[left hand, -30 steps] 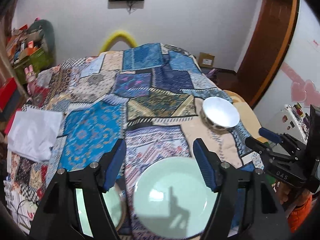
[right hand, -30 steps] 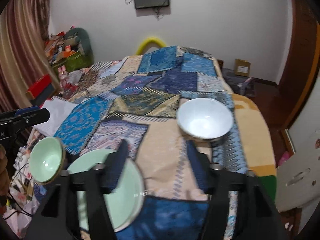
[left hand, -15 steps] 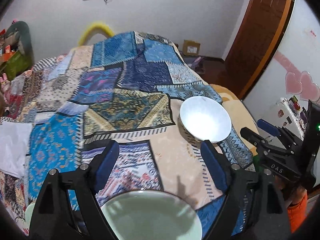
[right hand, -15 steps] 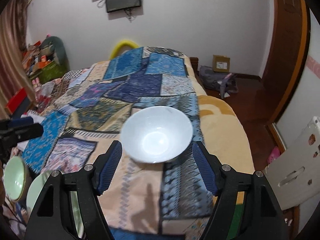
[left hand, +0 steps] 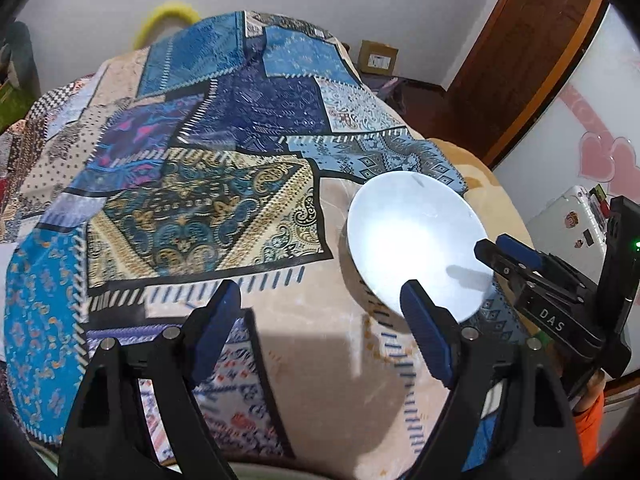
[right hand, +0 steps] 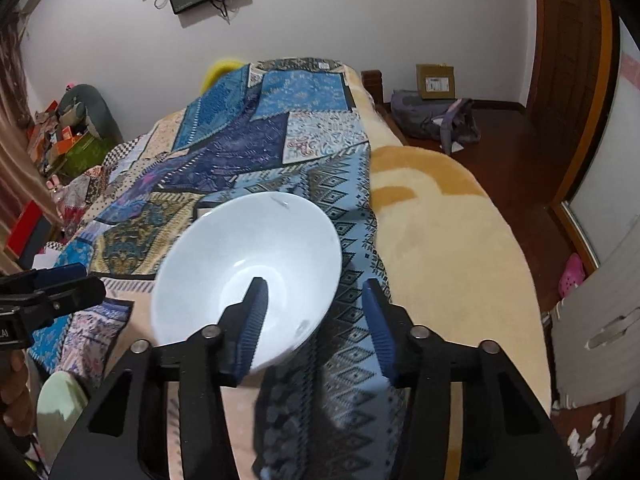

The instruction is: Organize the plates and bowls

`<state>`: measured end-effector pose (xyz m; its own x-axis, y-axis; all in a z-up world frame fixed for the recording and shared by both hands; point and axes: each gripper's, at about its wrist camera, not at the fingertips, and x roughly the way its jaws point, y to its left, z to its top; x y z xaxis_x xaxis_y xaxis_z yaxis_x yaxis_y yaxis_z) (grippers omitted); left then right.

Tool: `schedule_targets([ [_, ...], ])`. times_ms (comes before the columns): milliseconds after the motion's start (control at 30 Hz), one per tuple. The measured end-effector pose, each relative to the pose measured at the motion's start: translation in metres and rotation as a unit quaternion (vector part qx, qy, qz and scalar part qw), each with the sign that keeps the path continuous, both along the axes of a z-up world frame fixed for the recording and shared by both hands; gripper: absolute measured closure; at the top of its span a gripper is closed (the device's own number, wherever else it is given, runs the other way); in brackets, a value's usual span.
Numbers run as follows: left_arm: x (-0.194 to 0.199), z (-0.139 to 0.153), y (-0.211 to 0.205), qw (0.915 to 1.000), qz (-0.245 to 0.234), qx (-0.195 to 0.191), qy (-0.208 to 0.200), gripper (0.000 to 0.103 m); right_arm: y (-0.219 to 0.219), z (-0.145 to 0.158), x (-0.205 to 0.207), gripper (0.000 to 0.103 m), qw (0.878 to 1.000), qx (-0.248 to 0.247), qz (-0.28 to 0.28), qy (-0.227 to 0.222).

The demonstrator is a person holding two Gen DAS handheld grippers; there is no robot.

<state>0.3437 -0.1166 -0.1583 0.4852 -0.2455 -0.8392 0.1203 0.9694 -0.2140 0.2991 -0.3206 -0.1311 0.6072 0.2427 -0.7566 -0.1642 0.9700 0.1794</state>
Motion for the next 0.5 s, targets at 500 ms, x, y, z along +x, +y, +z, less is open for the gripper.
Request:
schedule_targets([
  [500,0.040,-0.045,-0.034,0.9985,-0.030,0.006,0.045,0.060,-0.005,-0.027,0.026,0.083,0.999,0.027,0.018,0.035],
])
